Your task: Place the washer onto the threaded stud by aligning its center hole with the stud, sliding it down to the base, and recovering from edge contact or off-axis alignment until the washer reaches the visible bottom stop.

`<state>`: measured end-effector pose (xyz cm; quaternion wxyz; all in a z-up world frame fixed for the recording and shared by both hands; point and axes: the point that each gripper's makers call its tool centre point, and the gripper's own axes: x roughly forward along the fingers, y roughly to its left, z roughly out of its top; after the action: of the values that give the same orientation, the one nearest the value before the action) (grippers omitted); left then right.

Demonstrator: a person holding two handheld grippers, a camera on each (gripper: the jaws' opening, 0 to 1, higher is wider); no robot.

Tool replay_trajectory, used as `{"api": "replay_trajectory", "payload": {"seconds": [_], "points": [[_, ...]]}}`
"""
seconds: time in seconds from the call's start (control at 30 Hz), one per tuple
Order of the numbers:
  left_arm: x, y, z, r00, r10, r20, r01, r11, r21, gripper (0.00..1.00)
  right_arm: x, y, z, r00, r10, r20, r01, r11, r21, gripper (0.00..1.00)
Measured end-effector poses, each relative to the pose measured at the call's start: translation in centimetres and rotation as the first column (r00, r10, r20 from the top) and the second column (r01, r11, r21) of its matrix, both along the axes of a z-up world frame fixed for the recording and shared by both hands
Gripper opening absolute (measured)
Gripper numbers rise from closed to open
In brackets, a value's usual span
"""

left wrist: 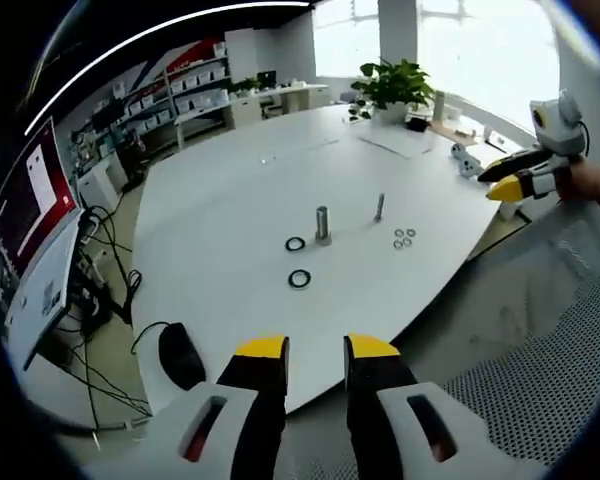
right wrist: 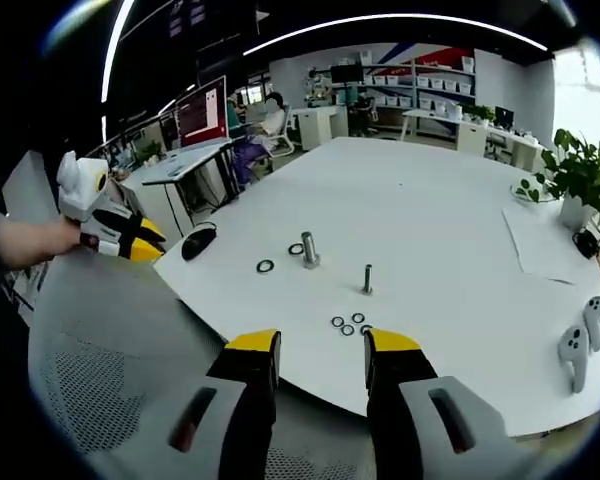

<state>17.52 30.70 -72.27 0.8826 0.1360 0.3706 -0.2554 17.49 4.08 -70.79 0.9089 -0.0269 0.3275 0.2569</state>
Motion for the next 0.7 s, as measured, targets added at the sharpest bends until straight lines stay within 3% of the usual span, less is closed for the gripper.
{"api": "replay_trajectory", "payload": {"seconds": [0.2,0.5,0.7], "points": [[0.1,0.68,-0.07,1.0,0.031,-0.001,-0.031,1.0,0.003,0.19,-0.07,0.45,0.15,1.0,0.018,0.011,-0.018,1.0,0.004,0.36],[0.13,0.25,0.41,1.0,0.02,0.013,-0.02,0.999,-0.03,0.19,0.03,-0.01,0.06,1.0,-0.001,0.013,0.001,1.0,-0.005,0.36],[-0.13,-0.21,0.23,1.0,0.002,-0.011,-0.002,0.999,-0.054,0.21,0.01,0.05,-0.13,1.0,0.006,0.005,-0.006,1.0,-0.023,0.36]]}}
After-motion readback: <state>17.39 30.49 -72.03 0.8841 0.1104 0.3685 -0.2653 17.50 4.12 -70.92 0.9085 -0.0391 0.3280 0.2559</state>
